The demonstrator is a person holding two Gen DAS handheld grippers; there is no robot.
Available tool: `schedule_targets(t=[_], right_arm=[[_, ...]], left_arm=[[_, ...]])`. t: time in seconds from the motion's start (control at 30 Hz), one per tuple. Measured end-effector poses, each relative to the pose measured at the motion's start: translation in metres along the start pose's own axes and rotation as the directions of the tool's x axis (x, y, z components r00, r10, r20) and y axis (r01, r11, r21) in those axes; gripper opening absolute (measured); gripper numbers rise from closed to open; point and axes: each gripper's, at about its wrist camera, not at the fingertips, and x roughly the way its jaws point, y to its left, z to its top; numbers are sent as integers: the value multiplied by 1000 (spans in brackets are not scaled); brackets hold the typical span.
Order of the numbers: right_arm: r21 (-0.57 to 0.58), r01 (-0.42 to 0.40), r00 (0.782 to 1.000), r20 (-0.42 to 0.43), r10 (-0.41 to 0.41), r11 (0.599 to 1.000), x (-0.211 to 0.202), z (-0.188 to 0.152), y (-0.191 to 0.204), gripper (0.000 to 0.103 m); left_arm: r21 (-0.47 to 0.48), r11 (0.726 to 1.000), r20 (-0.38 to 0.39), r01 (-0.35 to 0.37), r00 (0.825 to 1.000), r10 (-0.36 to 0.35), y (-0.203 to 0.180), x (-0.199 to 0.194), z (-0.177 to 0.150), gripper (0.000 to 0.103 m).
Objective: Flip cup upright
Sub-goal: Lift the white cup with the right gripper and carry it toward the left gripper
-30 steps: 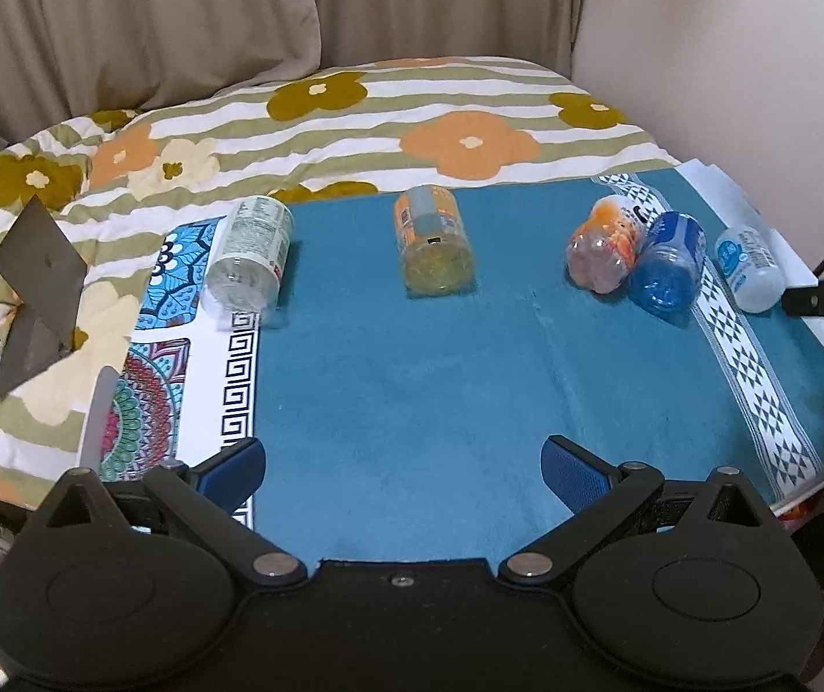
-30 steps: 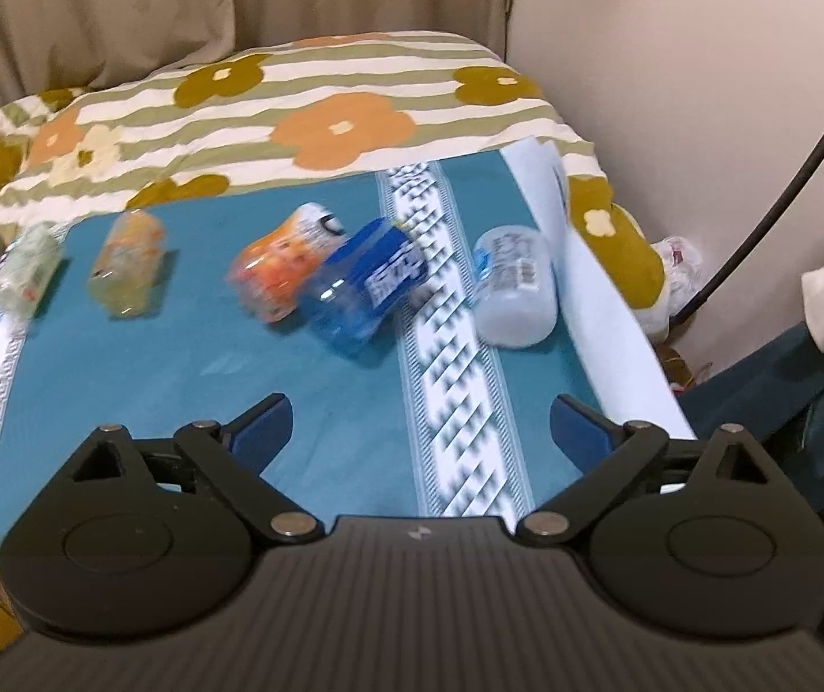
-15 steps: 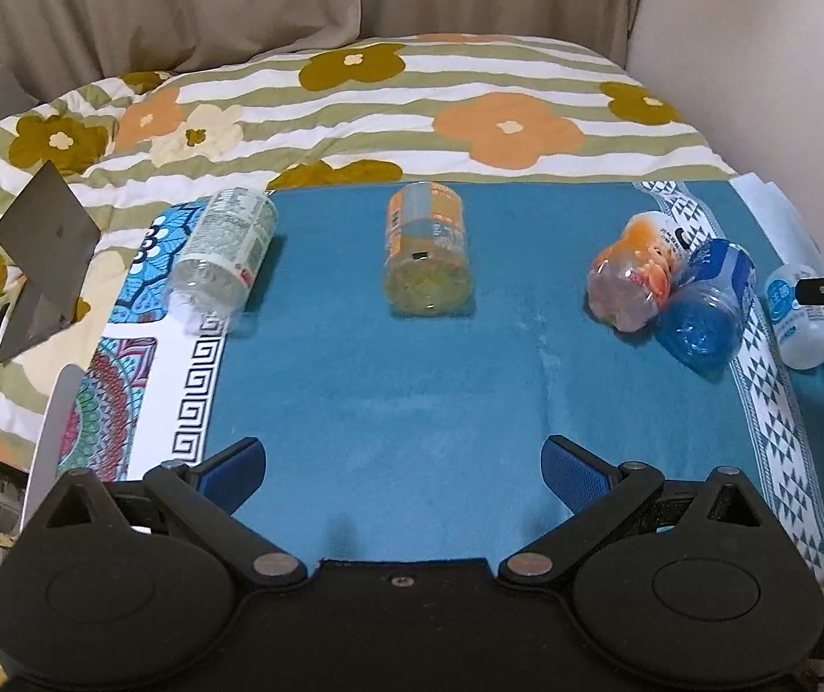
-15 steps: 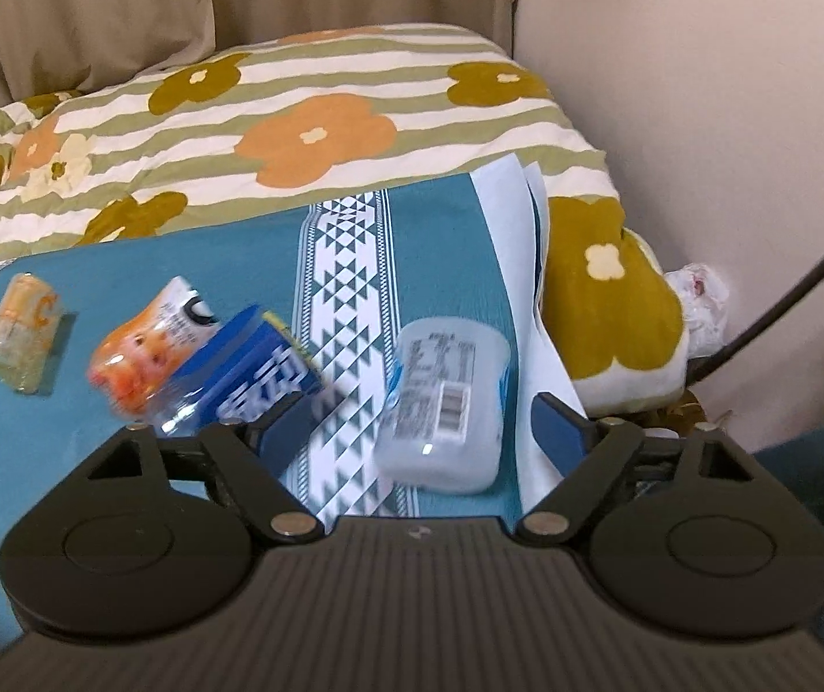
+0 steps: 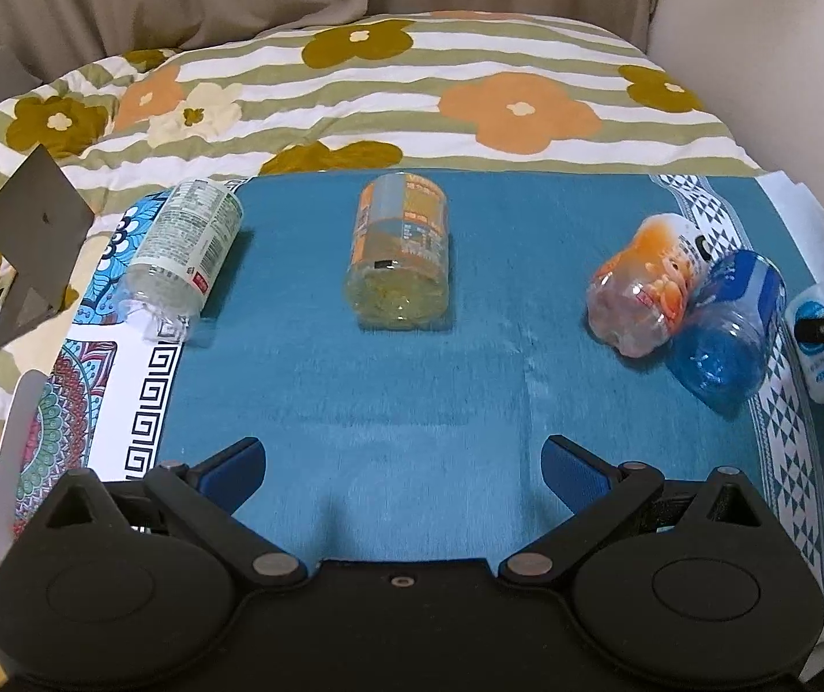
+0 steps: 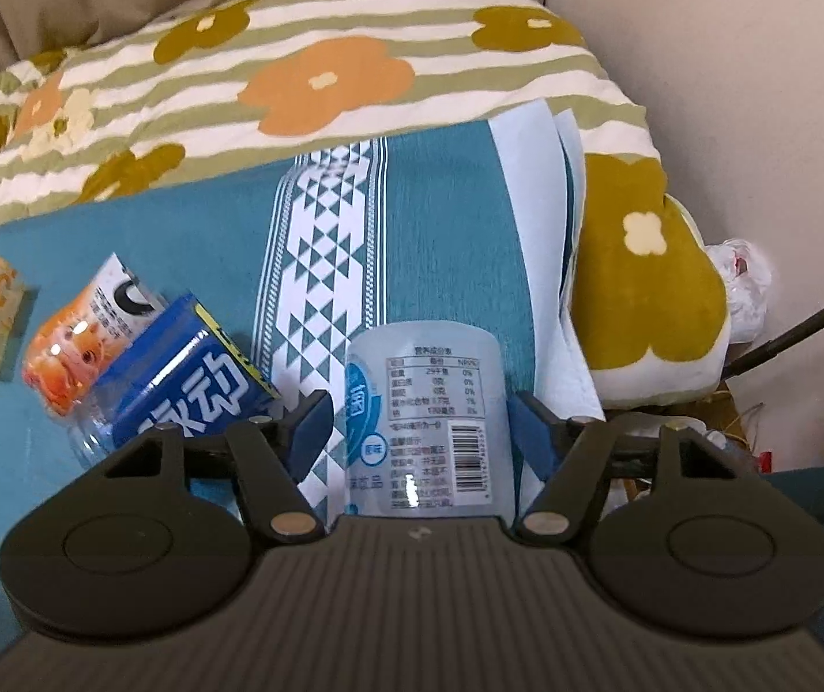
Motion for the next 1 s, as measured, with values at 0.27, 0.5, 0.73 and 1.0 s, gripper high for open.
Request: schedule_targets(t=[0.27, 0.5, 0.73, 1.0], right_arm=[[-84, 12, 999, -39, -15, 996, 6, -3, 7, 78], [-82, 0, 999, -37, -3, 997, 3, -2, 8, 76], [-57, 1, 1000, 4, -1, 998, -23, -2, 18, 76], [-45, -40, 997, 65, 43, 998, -74, -16, 54, 76]], left_arm=[[-28, 1000, -10, -13, 1000, 12, 7, 4, 1, 103], [-30, 999, 0, -21, 1000, 21, 15, -4, -4, 103], [-34, 999, 35, -12, 999, 13, 29, -21, -8, 103], [-51, 999, 72, 8, 997, -5, 62, -46, -27, 103]])
